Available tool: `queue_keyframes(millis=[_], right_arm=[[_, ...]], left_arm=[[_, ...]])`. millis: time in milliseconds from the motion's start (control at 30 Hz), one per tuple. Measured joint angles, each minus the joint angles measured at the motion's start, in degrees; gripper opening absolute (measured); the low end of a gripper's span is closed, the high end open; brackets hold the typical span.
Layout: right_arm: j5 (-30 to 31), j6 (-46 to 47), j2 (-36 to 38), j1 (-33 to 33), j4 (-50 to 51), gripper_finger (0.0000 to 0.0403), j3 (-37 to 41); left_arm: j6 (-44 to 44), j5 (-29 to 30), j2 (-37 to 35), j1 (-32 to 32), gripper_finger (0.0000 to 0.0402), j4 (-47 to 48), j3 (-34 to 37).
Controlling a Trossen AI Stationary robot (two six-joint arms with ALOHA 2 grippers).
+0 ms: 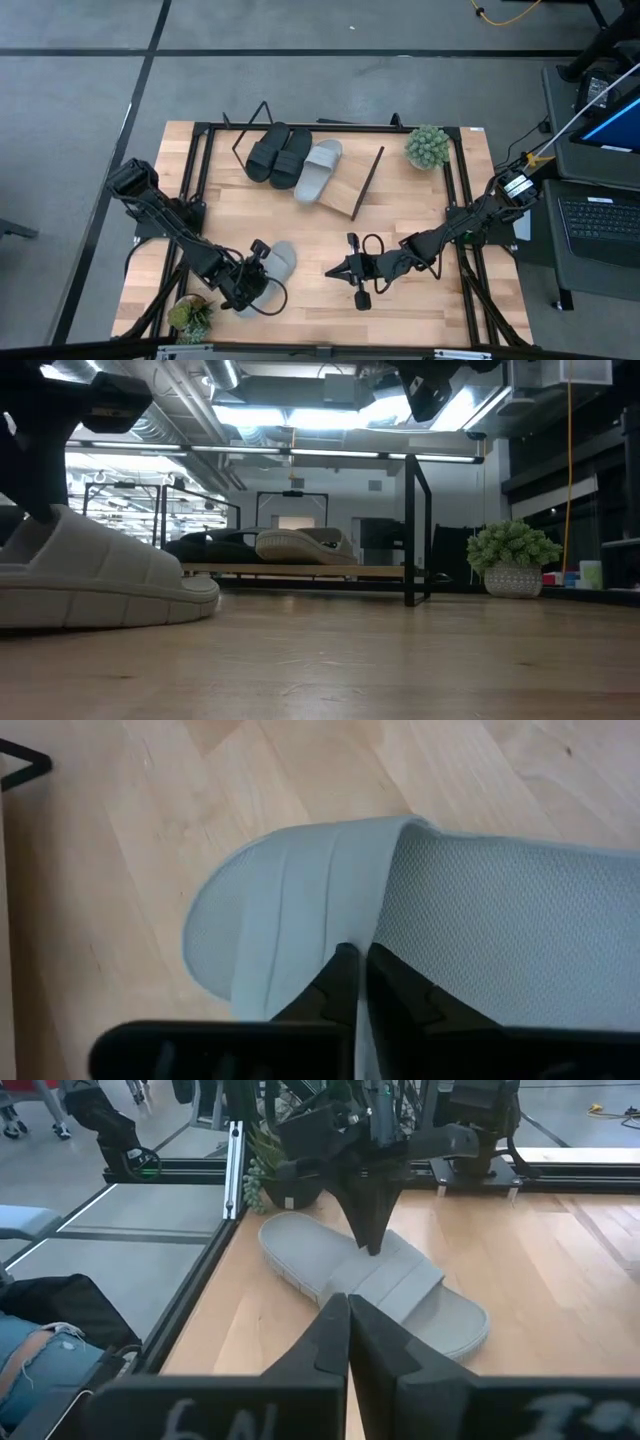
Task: Pick and place slides into the shelf
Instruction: Put the gray slide on the shelf
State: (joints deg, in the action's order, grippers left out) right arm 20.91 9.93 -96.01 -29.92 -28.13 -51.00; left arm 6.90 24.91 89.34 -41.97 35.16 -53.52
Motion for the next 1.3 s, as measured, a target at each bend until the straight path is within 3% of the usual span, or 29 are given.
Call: queue_keyframes(millis=[100, 300, 533, 800, 1033, 1300], right_arm=[[0.0, -0.06, 0.0, -0.01, 0.29, 0.0009, 0.0], [0.0, -0.45, 0.0, -0.02, 0.73, 0.0009, 0.0], [-0.02, -3.79, 1.4, -0.02, 0.71, 0.0004, 0.0], [-0.13, -5.57, 6.8, -1.28, 2.84, 0.0004, -0.02], [-1.68, -11.05, 10.62, -3.9, 6.57, 0.0004, -0.02], [-1.66, -13.48, 10.75, -4.17, 6.99, 0.0004, -0.02]], left_arm=[[0.0, 0.54, -0.02, -0.02, 0.0005, 0.0, -0.02], [-2.79, 7.5, -0.32, -1.74, 0.0002, 0.61, 0.11], [-1.53, 10.08, -4.42, -1.91, 0.0001, 0.54, 0.01], [-5.27, 13.0, -7.76, -1.14, 0.0, 3.92, -7.15], [-16.18, 14.65, -7.76, 6.4, 0.0, 5.92, -12.17], [-29.84, 13.28, -7.76, 19.76, 0.0, -0.78, -14.96]])
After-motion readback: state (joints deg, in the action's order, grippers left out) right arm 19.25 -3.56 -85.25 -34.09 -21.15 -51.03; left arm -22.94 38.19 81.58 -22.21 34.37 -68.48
